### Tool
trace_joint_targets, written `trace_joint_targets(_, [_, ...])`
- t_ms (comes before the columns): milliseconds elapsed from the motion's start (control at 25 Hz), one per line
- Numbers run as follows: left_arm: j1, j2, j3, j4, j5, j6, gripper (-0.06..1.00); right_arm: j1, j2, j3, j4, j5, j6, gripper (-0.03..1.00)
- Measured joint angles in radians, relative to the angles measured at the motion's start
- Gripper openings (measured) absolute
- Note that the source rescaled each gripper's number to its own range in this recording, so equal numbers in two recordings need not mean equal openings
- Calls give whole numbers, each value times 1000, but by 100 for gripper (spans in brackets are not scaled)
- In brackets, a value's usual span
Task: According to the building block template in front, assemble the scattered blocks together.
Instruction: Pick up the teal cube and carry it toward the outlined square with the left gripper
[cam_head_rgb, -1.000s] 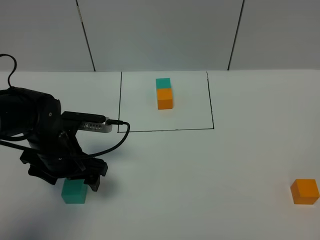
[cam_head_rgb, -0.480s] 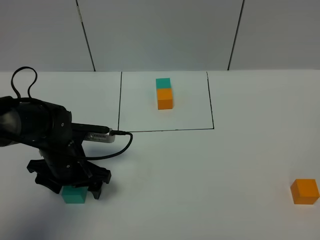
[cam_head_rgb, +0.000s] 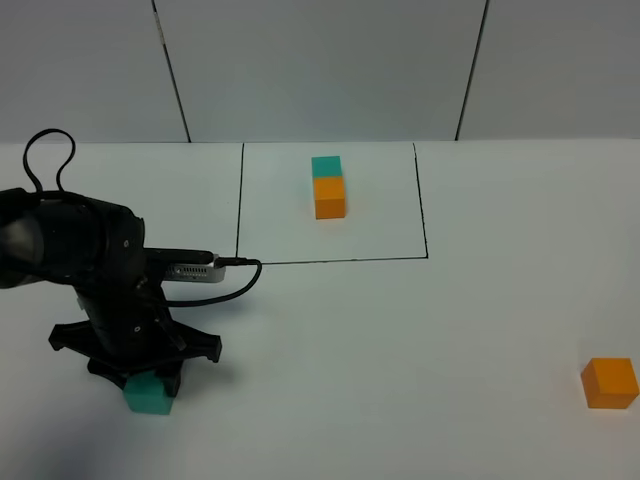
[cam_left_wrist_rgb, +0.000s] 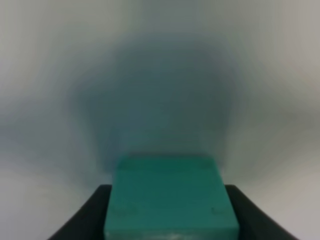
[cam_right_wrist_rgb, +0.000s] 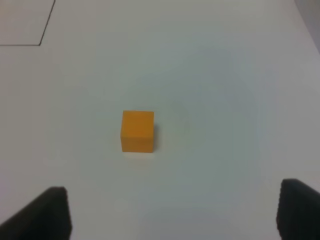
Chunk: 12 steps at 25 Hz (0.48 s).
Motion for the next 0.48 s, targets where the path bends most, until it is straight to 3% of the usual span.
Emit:
trace_joint_targets(120, [0, 0, -75, 20, 60, 49, 0, 0, 0, 0, 0, 0, 0, 70])
trace_joint_targets(280, [-7, 0, -195, 26, 101, 210, 0, 0, 0, 0, 0, 0, 0, 70])
trace_joint_targets(480, [-60, 30, -340, 30, 111, 573, 0, 0, 0, 0, 0, 0, 0, 70])
